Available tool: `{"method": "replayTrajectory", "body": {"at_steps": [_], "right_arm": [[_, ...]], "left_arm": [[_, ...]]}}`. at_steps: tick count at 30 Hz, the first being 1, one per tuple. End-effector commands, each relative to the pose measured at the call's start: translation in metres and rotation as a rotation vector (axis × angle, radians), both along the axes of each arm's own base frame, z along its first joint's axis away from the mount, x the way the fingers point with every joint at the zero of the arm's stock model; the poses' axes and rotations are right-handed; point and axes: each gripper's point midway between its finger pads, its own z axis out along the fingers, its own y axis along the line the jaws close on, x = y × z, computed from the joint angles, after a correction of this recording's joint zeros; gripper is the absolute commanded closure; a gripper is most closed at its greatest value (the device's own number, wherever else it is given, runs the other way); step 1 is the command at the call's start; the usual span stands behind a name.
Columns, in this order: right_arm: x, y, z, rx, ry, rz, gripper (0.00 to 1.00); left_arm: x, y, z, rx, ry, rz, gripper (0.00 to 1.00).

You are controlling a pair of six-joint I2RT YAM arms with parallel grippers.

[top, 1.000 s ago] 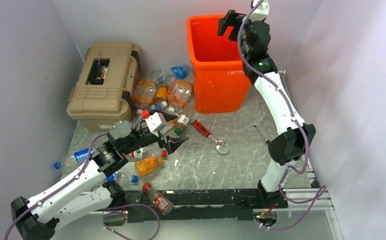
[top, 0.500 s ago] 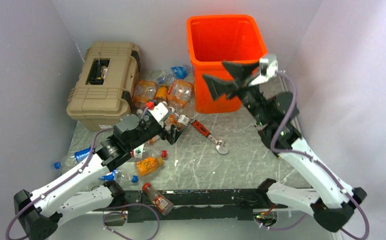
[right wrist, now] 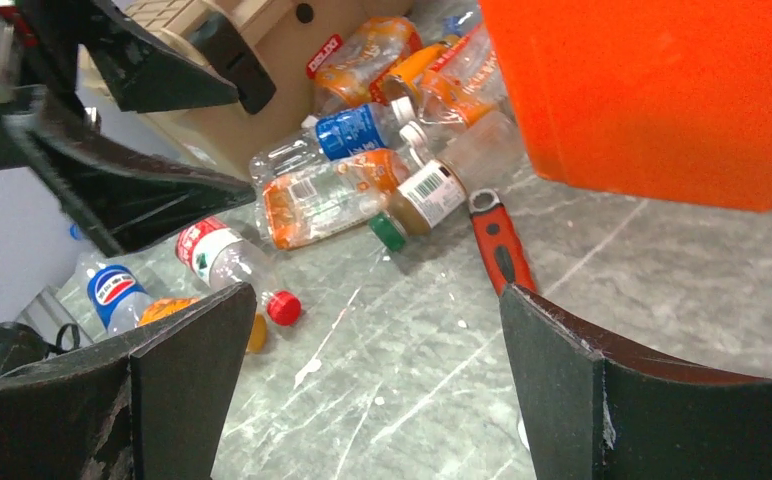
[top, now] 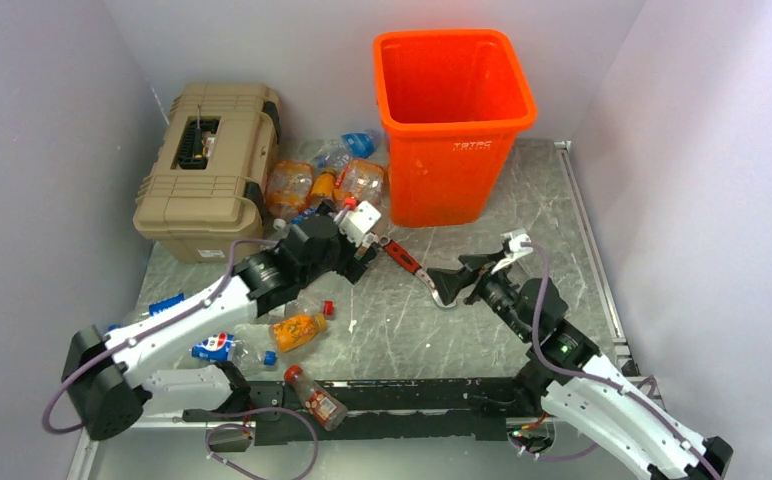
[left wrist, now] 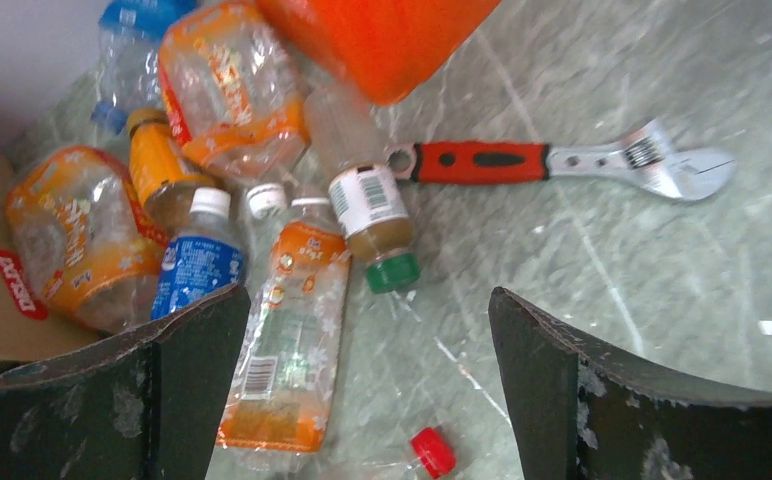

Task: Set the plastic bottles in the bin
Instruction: Pick up the plastic bottle at the center of the board.

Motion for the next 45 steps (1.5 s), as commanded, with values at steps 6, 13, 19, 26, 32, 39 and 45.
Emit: {"method": "replayTrajectory", "body": {"at_steps": [6, 13, 19, 26, 32, 39, 45], "right_arm": [[-0.003, -0.035, -0.026, 0.065, 0.064, -0.165, 0.03], [-0.008, -0.033, -0.036, 0.089, 0.089, -0.149, 0.03], [-0.012, -0.036, -0.04, 0.073, 0.089, -0.142, 0.03], [-0.015, -0.037, -0.045, 0.072, 0.094, -0.134, 0.03], [-0.016, -0.034, -0.048, 0.071, 0.099, -0.119, 0.03], [-0.015, -0.033, -0.048, 0.065, 0.102, -0.119, 0.03], [-0.014, -0.032, -0.05, 0.062, 0.109, -0.12, 0.03]], "left_arm": [[0.036, -0.021, -0.053, 0.159, 0.307, 0.066, 0.08], [0.096, -0.026, -0.075, -0.016, 0.574, 0.134, 0.14], [0.117, -0.037, -0.096, 0.046, 0.635, 0.161, 0.16], [0.115, -0.047, -0.119, 0.155, 0.595, 0.112, 0.14], [0.11, -0.047, -0.144, 0.262, 0.538, 0.069, 0.12], [0.101, -0.036, -0.167, 0.294, 0.591, 0.118, 0.13], [0.099, -0.024, -0.18, 0.306, 0.606, 0.201, 0.14]]}}
